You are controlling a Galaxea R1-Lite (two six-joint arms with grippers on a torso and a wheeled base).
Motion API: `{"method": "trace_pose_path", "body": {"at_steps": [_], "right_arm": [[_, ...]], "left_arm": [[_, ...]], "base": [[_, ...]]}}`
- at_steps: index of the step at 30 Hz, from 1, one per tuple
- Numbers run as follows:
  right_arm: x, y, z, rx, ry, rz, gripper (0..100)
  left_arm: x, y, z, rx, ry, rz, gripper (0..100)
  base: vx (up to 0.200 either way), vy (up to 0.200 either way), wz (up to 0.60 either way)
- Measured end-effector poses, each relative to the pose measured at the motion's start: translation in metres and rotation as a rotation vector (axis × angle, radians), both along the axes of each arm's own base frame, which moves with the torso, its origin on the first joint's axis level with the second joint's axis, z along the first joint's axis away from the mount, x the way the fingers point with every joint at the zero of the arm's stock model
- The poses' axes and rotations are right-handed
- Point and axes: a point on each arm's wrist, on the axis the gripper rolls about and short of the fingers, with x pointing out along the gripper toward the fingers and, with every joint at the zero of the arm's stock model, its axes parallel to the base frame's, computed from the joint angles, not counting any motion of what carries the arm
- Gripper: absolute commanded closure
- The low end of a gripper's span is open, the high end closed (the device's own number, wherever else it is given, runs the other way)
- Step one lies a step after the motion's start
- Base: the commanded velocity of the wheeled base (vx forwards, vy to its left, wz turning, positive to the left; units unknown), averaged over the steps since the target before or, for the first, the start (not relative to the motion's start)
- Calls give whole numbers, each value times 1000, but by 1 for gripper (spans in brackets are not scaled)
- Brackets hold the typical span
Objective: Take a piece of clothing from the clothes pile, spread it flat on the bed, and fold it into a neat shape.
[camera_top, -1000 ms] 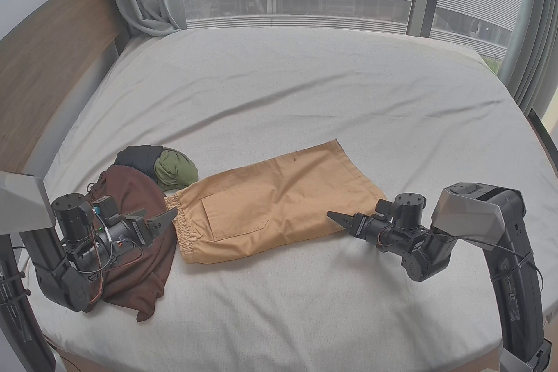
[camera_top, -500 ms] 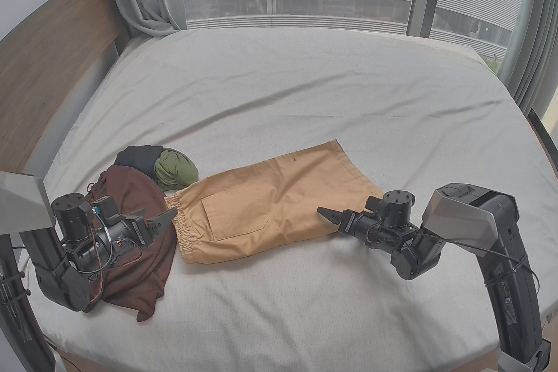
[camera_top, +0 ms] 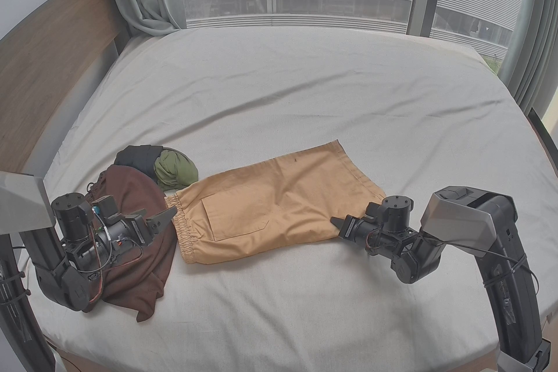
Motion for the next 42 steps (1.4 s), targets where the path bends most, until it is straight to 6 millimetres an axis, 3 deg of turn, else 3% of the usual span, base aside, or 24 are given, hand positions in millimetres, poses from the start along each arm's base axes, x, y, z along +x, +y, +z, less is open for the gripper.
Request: {"method": "trace_pose_path", "body": {"at_steps": [11, 24, 42], "right_arm": [[-23, -6, 13, -30, 34, -5, 100], [-76, -29, 15, -133, 92, -27, 100], [-139, -55, 21, -206, 188, -77, 100]], "left_arm": [[0, 0, 0, -13, 7, 2, 0], [-1, -1, -5, -24, 30, -6, 0], [0, -9, -29, -24, 117, -45, 0]], "base": [[0, 0, 0], [0, 0, 0], [0, 0, 0]]}}
